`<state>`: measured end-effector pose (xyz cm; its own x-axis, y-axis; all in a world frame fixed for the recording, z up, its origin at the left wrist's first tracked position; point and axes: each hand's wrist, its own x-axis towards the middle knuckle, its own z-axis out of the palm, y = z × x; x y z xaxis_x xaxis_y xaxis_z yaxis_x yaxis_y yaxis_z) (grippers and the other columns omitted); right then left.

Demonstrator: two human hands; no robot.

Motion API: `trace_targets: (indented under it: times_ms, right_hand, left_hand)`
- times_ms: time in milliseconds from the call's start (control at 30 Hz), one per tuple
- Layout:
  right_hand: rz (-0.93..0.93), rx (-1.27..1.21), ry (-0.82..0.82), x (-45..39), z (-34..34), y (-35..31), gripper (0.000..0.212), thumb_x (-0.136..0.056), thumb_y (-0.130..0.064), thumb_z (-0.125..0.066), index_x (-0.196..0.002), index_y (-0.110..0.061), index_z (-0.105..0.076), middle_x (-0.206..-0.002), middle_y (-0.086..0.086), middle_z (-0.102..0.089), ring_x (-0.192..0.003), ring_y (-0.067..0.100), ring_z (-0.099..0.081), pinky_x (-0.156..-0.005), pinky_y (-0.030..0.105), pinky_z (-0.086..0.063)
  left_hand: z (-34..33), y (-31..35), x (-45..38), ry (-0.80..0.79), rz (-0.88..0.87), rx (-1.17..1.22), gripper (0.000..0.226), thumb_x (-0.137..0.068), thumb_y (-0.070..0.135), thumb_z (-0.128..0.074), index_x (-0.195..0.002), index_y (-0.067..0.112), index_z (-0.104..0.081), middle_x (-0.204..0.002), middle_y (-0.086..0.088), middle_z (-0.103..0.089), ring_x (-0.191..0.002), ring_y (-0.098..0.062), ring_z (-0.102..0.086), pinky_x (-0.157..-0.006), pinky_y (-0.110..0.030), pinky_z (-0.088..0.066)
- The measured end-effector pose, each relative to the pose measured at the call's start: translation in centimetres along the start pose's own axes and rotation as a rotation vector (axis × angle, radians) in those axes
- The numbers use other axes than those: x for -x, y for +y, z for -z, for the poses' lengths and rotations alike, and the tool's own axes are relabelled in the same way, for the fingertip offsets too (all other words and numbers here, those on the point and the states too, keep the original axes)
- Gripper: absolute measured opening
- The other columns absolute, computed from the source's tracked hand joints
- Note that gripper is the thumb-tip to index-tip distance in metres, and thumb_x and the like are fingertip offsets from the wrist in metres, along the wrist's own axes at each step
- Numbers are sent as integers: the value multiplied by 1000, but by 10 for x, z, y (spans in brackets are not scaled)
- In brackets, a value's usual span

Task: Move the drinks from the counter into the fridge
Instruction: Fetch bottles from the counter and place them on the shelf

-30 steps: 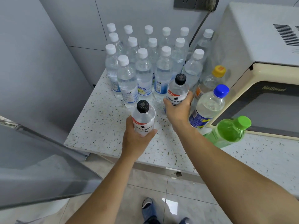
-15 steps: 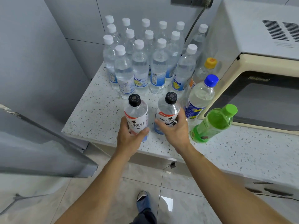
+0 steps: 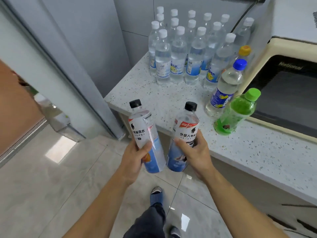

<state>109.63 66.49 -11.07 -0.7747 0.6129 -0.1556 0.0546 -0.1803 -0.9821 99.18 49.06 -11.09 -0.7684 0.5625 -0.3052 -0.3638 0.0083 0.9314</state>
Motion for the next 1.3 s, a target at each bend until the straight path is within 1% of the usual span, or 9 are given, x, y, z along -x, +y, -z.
trace_targets:
  times_ms: [100, 233, 333, 433, 533, 700, 933, 1133, 1300]
  right_hand:
    - [-99, -63, -48, 27, -9, 8, 51, -64, -43, -82, -109, -28, -65, -101, -2, -76, -91, 18, -73, -65, 27, -59]
    - [-198, -115, -102, 55, -28, 20, 50, -67, -48, -75, -110, -25, -65, -100, -2, -76, -92, 18, -73, -67, 28, -59]
    - [-244, -101, -180, 71, -46, 28, 49, -74, -50, -78, -112, -23, -64, -101, -2, -76, -93, 17, -73, -72, 28, -59]
    - [-285, -81, -271, 85, -70, 37, 37, -79, -42, -73, -111, -25, -64, -100, -7, -76, -92, 14, -73, -66, 21, -58]
    - [-310, -45, -372, 96, -102, 46, 34, -80, -41, -71, -109, -27, -64, -98, -11, -76, -92, 11, -73, -64, 19, -57]
    - [-344, -15, -502, 117, -169, 56, 54, -64, -56, -71, -110, -28, -65, -104, -9, -76, -97, 15, -73, -72, 23, -58]
    - [-364, 90, -648, 145, -286, 76, 59, -68, -60, -73, -115, -24, -66, -110, -3, -75, -103, 20, -71, -94, 43, -55]
    - [-338, 160, -706, 167, -406, 79, 51, -70, -60, -68, -109, -26, -68, -104, -3, -76, -96, 19, -73, -75, 27, -58]
    - [-307, 188, -766, 173, -497, 73, 56, -70, -64, -69, -111, -27, -68, -108, -1, -75, -99, 20, -73, -83, 36, -59]
  left_hand:
    - [7, -7, 40, 57, 53, 132, 53, -68, 46, -81, -113, 21, -69, -99, -7, -74, -85, -21, -70, -79, -37, -56]
    - [17, -17, 88, 167, 149, 260, 32, -73, 48, -70, -97, 29, -78, -99, -7, -75, -90, -24, -71, -74, -37, -60]
    - [34, -25, 113, 217, 164, 286, 69, -40, 71, -85, -92, 26, -79, -97, -11, -74, -85, -26, -71, -77, -43, -59]
    - [53, -27, 135, 317, 150, 308, 70, -41, 77, -80, -86, 25, -78, -91, -12, -73, -77, -26, -71, -73, -42, -60]
    - [77, -29, 154, 533, 156, 238, 61, -59, 68, -69, -102, 24, -70, -94, -13, -73, -77, -25, -73, -65, -38, -58]
    - [129, -29, 192, 690, 151, 260, 88, -59, 74, -71, -119, 11, -63, -90, -10, -73, -78, -25, -71, -70, -40, -55]
    - [236, -28, 240, 684, 121, 389, 78, -34, 90, -69, -72, 22, -77, -78, -12, -70, -67, -26, -66, -74, -42, -55]
    - [344, -8, 264, 771, 65, 365, 60, -59, 81, -55, -83, 30, -76, -88, -11, -72, -81, -32, -68, -82, -50, -55]
    - [420, 15, 263, 773, 2, 304, 73, -65, 80, -51, -122, 35, -61, -110, 0, -74, -98, -26, -72, -77, -41, -59]
